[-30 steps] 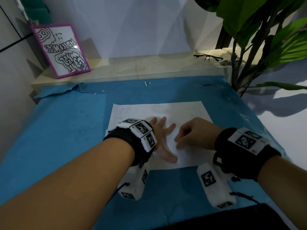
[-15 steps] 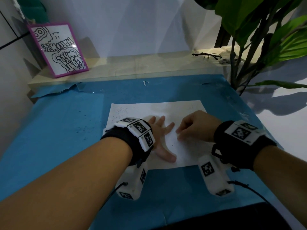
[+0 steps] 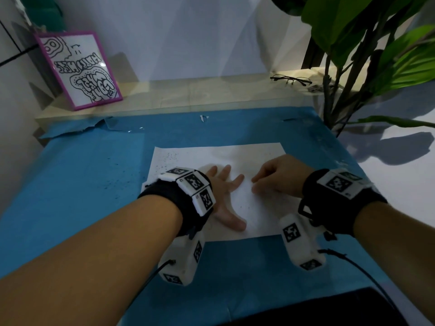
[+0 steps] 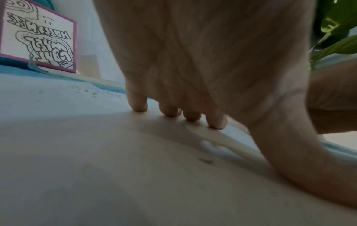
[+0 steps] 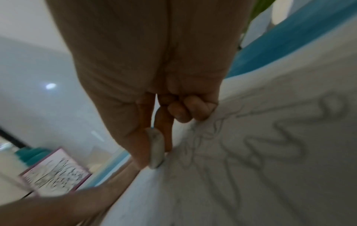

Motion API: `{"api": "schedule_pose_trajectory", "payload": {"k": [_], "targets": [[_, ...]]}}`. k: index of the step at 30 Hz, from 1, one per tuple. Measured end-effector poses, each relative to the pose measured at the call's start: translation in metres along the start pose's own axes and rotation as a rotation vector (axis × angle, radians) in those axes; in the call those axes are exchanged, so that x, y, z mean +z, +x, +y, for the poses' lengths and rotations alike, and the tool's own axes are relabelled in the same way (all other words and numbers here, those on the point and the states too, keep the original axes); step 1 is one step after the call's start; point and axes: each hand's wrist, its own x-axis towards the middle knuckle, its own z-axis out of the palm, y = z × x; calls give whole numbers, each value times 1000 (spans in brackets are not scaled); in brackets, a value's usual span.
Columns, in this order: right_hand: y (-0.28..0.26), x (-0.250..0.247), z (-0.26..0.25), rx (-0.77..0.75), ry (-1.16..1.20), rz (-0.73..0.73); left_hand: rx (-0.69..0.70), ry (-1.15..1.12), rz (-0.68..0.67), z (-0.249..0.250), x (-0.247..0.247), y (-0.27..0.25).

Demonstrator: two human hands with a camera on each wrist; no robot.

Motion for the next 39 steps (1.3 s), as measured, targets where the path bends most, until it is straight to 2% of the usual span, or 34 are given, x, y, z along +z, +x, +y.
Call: {"api": "schedule_pose_trajectory", "payload": {"k": [3,4,7,8,11,12,15,16,19,20,23,24,27,28,31,33,34,37,39], "targets": [[-6,1,-6,18,-115,-183,0,7,6,-1,1,-1],[-6,0,-7,26,-111,-188,3,8,8,-1,1,-1],[-1,-3,-2,12,-25,-28,5,-3,-3,0,0,-1],[-1,-2,-2,3,-39,-24,2,-4,-6,0,0,0],[-7,1,-5,26,-128,-192,-1,3,1,0,0,-2],[-7,-1,-5,34,-111,-192,2,6,4,0,0,-2],[-1,-4,-1,18,-34,-17,3,-7,-1,1,0,-1],[0,-3,0,15,-49,-17,0,-8,-2,0,0,-1],[-5,1,0,37,-128,-198,-2,2,6,0,0,-2],[-4,-2,0,40,-111,-190,-1,3,5,0,0,-2],[0,-7,0,22,-49,-1,2,-2,-5,1,-1,-1],[0,-6,0,12,-65,-8,-1,0,-7,1,-2,-1],[-5,-1,-4,26,-145,-172,-3,3,-4,0,-1,-2],[-5,-2,-3,33,-124,-161,-3,2,-3,1,-1,-2],[-1,-3,2,26,-32,25,-7,-7,0,1,-1,0],[-3,3,7,8,37,97,-8,-8,-15,1,-2,-1],[-5,7,12,9,163,140,-6,-11,-23,1,-3,-2],[-14,15,29,98,784,263,-5,-1,-32,3,-4,-6],[-19,20,38,133,1003,327,12,6,8,10,-3,-10]]}}
